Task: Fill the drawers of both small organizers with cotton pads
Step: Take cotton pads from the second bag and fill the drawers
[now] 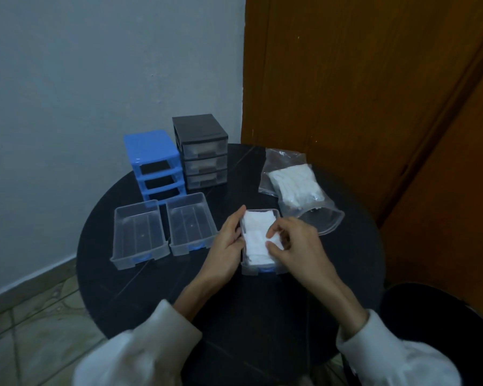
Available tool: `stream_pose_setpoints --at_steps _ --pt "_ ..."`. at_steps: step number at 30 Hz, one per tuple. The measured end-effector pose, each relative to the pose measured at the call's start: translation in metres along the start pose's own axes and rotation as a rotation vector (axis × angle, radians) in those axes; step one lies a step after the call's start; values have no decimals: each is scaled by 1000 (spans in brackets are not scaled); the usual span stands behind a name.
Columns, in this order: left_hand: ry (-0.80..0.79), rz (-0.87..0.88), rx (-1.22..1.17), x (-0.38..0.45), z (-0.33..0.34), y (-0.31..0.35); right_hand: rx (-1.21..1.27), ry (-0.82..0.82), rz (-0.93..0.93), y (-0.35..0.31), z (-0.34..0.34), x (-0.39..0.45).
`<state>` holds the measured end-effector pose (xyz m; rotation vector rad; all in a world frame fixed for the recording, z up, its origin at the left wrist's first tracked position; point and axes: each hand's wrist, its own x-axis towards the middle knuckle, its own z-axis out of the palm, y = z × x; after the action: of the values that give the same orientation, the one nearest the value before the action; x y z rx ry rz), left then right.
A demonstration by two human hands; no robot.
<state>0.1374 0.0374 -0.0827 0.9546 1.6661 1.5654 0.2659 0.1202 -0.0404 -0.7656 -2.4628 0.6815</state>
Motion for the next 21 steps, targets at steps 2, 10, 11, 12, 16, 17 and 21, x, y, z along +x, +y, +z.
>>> stream_pose_setpoints --at_steps 2,10,11,12,16,17,21 --pt "-1 -3 -12 1 0 0 -111 -29 -10 -1 0 -1" --pt "-18 -15 -83 1 0 0 -111 -98 -51 -12 4 -2" --pt "-20 -14 -87 1 0 1 -124 -150 -69 -12 7 -1" --pt "-21 -14 -85 0 0 1 -142 -193 -91 -12 11 -1" --pt "-25 -13 -76 0 -1 2 -265 -296 -111 -10 19 3" --pt "-22 -12 -67 0 -1 2 -305 -312 -109 -10 20 4" --pt "-17 10 27 -1 -3 1 -411 -369 -100 -11 21 8"
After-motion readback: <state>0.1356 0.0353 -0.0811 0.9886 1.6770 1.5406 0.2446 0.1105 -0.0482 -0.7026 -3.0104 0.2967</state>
